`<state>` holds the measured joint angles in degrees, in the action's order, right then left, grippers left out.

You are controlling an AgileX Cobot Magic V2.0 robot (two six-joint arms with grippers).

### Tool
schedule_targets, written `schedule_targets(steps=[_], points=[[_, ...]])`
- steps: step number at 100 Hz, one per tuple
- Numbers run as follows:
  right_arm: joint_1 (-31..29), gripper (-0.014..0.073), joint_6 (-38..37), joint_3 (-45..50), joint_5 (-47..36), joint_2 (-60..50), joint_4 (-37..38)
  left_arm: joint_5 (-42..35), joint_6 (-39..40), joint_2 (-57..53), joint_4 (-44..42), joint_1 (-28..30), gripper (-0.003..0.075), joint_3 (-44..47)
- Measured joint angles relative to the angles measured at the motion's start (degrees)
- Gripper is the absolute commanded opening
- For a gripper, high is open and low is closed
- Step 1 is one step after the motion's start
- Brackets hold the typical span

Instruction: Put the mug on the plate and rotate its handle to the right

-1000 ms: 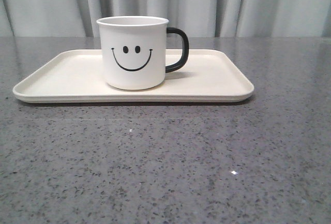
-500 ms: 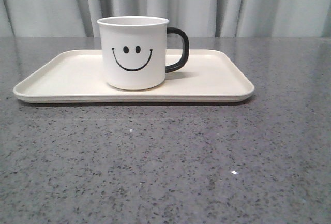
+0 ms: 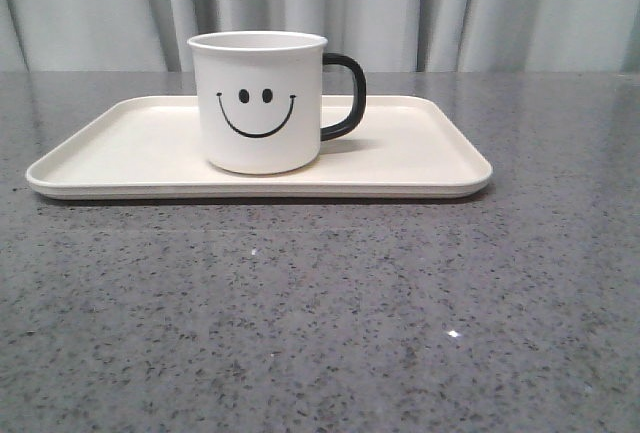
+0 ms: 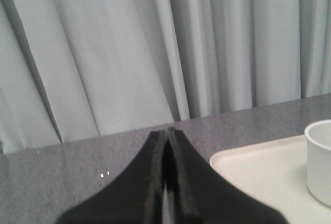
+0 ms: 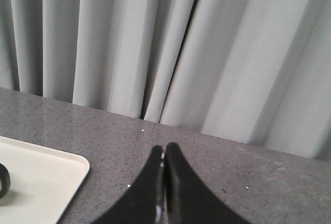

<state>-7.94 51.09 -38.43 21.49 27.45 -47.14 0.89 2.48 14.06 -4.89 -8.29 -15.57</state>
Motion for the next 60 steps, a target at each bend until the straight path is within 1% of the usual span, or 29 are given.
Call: schedule_targets(steps=[9, 23, 45, 60], points=[[0.00, -0.0120, 0.00, 0.00, 0.00, 0.00, 0.00, -0.89, 0.00, -4.71, 1.59, 1.00, -0.0020, 6.05], [0.00, -0.0120, 0.00, 0.00, 0.00, 0.00, 0.00, -1.21, 0.00, -9.96, 2.09, 3.09, -0.0020, 11.44], [0.00, -0.0120, 0.00, 0.00, 0.00, 0.00, 0.00, -1.58, 0.00, -11.95, 2.24, 6.87, -0.0020, 13.75], [0.00, -0.0120, 0.00, 0.00, 0.00, 0.00, 0.00, -2.05, 0.00, -13.09, 2.28, 7.63, -0.0020, 15.34]])
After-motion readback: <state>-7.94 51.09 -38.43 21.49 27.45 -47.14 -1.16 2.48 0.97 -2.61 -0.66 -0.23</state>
